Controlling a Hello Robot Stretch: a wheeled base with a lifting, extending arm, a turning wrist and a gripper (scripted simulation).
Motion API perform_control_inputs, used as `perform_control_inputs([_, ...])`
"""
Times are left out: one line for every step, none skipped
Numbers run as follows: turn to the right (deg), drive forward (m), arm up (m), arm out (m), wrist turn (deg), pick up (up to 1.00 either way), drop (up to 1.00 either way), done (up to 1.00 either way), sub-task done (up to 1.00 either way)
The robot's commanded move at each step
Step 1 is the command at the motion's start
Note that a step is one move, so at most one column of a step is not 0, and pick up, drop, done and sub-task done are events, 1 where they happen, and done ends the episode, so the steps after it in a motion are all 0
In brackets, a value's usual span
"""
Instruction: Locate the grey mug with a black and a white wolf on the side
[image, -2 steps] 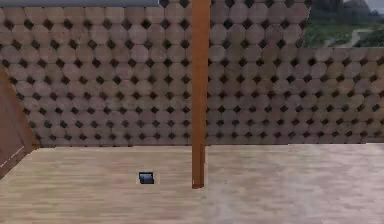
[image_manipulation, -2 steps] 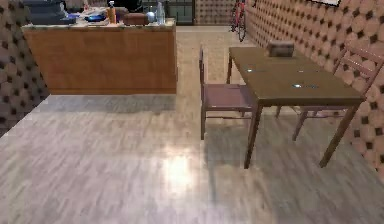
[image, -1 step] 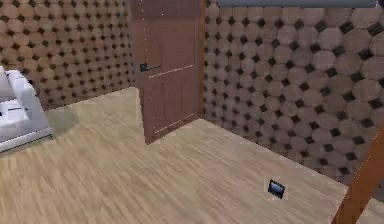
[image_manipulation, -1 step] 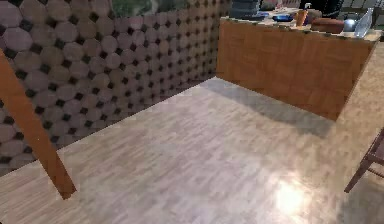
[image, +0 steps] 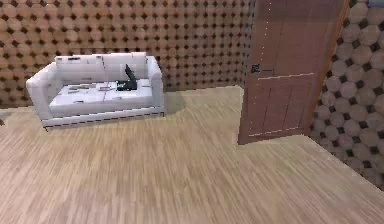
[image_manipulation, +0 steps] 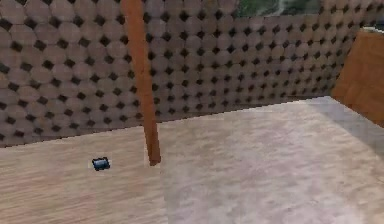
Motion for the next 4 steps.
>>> perform_control_inputs([0.0,1.00,0.00,0.00,0.0,0.00,0.00,0.00,0.00])
perform_control_inputs([0.0,1.00,0.00,0.00,0.0,0.00,0.00,0.00,0.00])
perform_control_inputs([-6.0,0.00,0.00,0.00,0.0,0.00,0.00,0.00,0.00])
perform_control_inputs([0.0,0.15,0.00,0.00,0.0,0.00,0.00,0.00,0.00])
